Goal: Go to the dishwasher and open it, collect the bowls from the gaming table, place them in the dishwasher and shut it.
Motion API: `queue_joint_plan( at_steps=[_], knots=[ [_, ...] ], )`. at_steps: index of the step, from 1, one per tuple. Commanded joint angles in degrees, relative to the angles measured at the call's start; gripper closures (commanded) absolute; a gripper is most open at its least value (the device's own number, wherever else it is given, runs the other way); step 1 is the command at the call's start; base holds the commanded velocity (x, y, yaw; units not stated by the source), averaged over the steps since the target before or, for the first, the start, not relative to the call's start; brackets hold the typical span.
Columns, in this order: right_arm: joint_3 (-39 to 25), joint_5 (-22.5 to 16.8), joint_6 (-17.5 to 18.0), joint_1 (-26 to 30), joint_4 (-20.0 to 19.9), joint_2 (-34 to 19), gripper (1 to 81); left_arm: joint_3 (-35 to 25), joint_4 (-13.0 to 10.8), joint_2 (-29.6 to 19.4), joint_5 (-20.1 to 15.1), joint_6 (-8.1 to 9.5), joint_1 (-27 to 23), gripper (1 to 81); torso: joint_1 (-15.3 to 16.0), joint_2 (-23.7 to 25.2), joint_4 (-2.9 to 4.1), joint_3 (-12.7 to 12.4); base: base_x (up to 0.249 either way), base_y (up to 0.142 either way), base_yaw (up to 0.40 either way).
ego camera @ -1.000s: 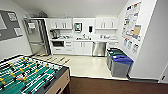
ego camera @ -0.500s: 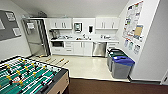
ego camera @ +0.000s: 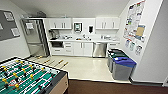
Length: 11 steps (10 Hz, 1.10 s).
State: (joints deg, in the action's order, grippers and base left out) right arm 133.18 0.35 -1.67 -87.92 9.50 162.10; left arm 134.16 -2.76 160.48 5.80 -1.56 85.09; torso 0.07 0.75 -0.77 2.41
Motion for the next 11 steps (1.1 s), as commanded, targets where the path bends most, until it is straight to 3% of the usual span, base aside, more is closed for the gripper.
queue_joint_plan(
  at_steps=[1,5,11],
  knots=[
    [-0.7,-3.0,-0.3,2.7,-0.3,-0.3,1.0,-0.8,-0.6,-0.9,-2.8,-0.46,-2.9,1.0,0.0,0.0,0.00,0.0,0.113,0.000,0.000],
    [-0.7,-3.0,-0.3,2.6,-0.2,-0.3,1.0,-0.9,-0.6,-0.9,-2.8,-0.46,-2.9,1.0,0.0,0.0,0.00,0.0,0.111,-0.074,0.000],
    [-0.7,-3.0,-0.3,2.7,-0.3,-0.3,1.0,-0.9,-0.6,-1.1,-2.8,-0.46,-2.9,1.0,0.0,0.0,0.00,0.0,0.111,0.000,0.000]
  ],
)
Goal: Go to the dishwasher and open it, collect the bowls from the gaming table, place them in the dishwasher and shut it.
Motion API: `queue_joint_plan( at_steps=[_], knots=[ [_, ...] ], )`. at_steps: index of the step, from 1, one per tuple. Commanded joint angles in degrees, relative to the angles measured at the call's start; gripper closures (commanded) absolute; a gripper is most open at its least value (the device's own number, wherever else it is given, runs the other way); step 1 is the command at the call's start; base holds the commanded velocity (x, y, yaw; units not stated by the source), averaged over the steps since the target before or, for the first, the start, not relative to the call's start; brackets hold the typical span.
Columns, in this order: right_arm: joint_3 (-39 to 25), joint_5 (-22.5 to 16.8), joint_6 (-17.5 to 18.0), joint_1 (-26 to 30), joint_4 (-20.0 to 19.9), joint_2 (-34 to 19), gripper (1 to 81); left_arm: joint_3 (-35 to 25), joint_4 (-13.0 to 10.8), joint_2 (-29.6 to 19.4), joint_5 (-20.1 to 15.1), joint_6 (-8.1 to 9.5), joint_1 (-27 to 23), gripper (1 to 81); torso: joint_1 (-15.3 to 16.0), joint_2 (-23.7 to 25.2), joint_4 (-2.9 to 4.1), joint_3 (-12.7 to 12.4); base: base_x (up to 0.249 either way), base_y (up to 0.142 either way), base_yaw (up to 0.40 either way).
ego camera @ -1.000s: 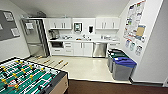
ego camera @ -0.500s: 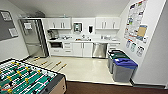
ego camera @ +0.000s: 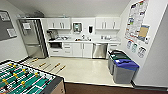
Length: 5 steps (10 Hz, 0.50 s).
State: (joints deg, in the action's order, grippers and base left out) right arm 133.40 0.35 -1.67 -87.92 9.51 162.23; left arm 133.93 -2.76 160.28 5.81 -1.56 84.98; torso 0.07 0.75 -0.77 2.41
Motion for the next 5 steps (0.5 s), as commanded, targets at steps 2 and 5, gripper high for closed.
queue_joint_plan(
  at_steps=[2,5],
  knots=[
    [-0.9,-3.0,-0.3,2.7,-0.3,-0.5,1.0,-0.7,-0.6,-0.8,-2.8,-0.46,-2.8,1.0,0.0,0.0,0.00,0.0,0.120,0.000,0.000],
    [-0.9,-3.0,-0.3,2.7,-0.3,-0.5,1.0,-0.7,-0.6,-0.8,-2.8,-0.46,-2.8,1.0,0.0,0.0,0.00,0.0,0.127,0.000,0.000]
  ],
)
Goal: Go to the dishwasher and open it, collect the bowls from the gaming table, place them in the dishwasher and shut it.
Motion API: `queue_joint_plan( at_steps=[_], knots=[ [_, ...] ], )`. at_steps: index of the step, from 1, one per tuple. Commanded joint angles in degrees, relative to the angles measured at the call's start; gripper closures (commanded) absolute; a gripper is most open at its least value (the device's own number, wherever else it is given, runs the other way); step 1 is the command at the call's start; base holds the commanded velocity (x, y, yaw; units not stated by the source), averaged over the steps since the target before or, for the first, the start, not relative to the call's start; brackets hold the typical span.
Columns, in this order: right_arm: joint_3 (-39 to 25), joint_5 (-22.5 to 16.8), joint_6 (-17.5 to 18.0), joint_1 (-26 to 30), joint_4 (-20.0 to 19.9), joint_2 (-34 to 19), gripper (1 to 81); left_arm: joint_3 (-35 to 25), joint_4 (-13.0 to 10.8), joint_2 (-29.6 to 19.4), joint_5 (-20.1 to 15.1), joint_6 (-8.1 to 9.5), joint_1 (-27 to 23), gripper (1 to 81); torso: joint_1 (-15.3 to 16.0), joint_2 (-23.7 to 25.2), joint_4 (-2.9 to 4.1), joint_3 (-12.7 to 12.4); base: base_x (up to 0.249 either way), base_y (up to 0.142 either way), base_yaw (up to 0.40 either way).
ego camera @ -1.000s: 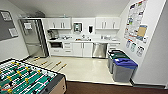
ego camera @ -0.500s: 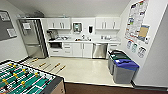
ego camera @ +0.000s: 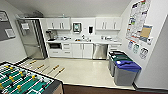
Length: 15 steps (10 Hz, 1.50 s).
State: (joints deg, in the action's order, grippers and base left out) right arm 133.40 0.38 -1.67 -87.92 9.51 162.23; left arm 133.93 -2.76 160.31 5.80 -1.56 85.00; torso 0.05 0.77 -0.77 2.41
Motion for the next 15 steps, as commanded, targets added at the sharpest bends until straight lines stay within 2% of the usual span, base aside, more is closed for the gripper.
queue_joint_plan(
  at_steps=[1,9,15],
  knots=[
    [-0.9,-3.0,-0.3,2.7,-0.3,-0.5,1.0,-0.7,-0.6,-0.8,-2.8,-0.46,-2.9,1.0,0.0,0.0,0.00,0.0,0.132,0.000,0.000],
    [-0.9,-3.0,-0.3,2.5,-0.2,-0.5,1.0,-0.7,-0.6,-0.7,-2.8,-0.46,-2.8,1.0,0.0,0.0,0.00,0.0,0.132,0.000,0.000],
    [-0.9,-3.0,-0.3,2.5,-0.2,-0.4,1.0,-0.7,-0.6,-0.8,-2.8,-0.46,-2.8,1.0,0.0,0.0,0.00,0.0,0.131,-0.073,0.000]
  ],
)
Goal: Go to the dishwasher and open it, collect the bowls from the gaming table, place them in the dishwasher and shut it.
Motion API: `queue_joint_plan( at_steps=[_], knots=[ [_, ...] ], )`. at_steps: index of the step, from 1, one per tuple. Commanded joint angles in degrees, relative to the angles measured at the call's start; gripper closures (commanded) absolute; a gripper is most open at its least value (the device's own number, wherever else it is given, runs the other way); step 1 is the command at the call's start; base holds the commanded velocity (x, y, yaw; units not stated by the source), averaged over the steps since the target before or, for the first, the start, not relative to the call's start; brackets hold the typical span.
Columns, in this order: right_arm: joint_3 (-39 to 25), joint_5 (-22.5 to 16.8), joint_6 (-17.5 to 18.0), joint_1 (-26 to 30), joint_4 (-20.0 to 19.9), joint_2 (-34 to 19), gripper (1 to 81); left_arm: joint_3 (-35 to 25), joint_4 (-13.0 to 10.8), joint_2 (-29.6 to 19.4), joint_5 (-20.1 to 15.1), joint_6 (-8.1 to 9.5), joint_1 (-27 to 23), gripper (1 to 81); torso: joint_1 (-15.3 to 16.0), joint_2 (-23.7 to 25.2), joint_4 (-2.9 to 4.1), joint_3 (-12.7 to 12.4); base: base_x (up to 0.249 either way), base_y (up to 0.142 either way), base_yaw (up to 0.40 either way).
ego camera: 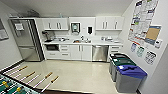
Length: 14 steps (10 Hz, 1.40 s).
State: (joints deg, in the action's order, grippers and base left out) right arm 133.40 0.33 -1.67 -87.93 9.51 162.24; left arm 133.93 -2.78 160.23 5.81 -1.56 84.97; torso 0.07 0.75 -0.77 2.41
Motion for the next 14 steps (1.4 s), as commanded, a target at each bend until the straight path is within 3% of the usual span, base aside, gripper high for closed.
queue_joint_plan(
  at_steps=[1,12,14],
  knots=[
    [-0.9,-3.0,-0.3,2.5,-0.2,-0.4,1.0,-0.7,-0.6,-0.8,-2.8,-0.46,-2.7,1.0,0.0,0.0,0.00,0.0,0.131,0.000,0.000],
    [-0.9,-3.0,-0.3,2.8,-0.2,-0.4,1.0,-0.7,-0.6,-0.9,-2.7,-0.37,-2.7,1.0,0.0,0.0,0.00,0.0,0.134,0.000,0.000],
    [-0.9,-3.0,-0.3,2.8,-0.2,-0.4,1.0,-0.7,-0.6,-0.9,-2.8,-0.37,-2.7,1.0,0.0,0.0,0.00,0.0,0.136,-0.082,0.000]
  ],
)
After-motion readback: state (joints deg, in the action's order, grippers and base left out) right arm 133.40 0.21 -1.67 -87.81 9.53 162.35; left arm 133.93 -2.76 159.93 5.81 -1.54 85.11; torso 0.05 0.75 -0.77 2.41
